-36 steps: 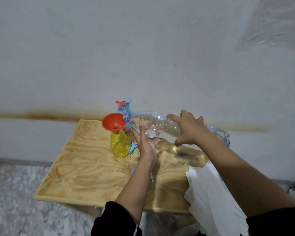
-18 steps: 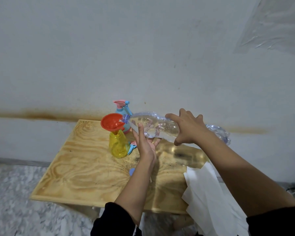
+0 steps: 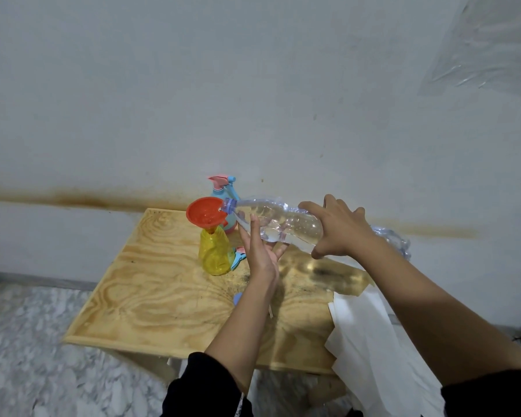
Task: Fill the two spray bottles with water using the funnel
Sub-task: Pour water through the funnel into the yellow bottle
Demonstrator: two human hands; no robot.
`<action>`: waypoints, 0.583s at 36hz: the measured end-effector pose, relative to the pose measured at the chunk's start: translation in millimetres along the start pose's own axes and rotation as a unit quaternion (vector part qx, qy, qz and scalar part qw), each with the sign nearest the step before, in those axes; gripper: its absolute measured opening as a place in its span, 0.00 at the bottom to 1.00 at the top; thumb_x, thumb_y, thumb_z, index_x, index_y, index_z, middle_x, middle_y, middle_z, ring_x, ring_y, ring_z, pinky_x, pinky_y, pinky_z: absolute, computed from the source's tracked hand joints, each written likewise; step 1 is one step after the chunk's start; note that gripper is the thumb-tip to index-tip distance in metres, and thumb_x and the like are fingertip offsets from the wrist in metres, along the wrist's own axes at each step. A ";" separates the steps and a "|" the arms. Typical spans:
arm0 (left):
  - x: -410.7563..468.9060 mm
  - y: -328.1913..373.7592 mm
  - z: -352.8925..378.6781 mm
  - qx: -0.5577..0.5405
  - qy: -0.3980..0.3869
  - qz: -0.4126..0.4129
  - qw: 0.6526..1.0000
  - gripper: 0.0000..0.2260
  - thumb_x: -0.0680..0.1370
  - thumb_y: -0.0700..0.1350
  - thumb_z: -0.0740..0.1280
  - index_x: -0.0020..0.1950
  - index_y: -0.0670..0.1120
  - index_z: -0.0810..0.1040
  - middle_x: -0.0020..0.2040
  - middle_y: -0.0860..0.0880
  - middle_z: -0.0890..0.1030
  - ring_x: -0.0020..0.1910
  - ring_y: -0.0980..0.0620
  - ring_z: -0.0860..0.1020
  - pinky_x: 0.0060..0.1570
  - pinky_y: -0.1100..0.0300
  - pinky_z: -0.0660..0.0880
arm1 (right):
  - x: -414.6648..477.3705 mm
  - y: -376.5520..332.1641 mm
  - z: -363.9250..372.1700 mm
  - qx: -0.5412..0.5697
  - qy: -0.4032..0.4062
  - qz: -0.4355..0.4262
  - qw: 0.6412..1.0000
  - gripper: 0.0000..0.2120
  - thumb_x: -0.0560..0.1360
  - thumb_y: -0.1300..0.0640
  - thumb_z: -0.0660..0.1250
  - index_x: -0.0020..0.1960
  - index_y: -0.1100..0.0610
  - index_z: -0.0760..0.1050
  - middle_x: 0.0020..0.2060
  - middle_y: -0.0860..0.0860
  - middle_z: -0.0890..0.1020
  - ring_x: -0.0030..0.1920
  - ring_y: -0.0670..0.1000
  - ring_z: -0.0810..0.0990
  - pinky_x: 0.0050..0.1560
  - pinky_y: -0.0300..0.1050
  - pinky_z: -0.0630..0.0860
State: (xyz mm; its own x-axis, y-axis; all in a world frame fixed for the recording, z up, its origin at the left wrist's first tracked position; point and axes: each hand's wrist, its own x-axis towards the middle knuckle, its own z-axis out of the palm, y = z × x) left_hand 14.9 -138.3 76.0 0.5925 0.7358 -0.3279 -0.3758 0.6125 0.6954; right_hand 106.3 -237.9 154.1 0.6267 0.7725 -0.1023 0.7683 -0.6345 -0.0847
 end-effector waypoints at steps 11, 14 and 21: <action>-5.5 16.2 3.1 0.116 -0.035 0.055 0.991 0.30 0.73 0.58 0.69 0.72 0.64 0.59 0.66 0.49 0.76 0.56 0.47 0.81 0.41 0.54 0.79 | -14.9 3.5 25.9 0.135 0.030 0.022 0.990 0.47 0.61 0.49 0.75 0.73 0.42 0.55 0.53 0.50 0.63 0.59 0.53 0.68 0.57 0.53 0.66; -8.7 21.6 10.7 0.171 -0.061 0.086 0.980 0.27 0.75 0.55 0.68 0.71 0.65 0.60 0.67 0.56 0.71 0.56 0.54 0.80 0.43 0.56 0.78 | -18.2 8.3 36.6 0.204 0.063 0.027 0.977 0.46 0.60 0.51 0.76 0.73 0.41 0.56 0.52 0.49 0.64 0.57 0.53 0.69 0.55 0.51 0.66; -16.5 36.4 43.7 0.259 -0.133 0.150 0.945 0.32 0.72 0.52 0.72 0.72 0.61 0.61 0.61 0.46 0.75 0.59 0.50 0.77 0.57 0.48 0.76 | -19.2 16.8 58.7 0.381 0.159 0.026 0.910 0.48 0.60 0.56 0.79 0.73 0.44 0.57 0.57 0.52 0.68 0.55 0.48 0.69 0.54 0.41 0.67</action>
State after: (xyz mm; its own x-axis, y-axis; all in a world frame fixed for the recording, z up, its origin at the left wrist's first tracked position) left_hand 22.6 -140.8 134.7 0.6978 0.7139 0.0585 -0.1980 0.1137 0.9736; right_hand 99.5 -264.9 96.5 0.7585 0.6327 0.1563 0.4993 -0.4100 -0.7633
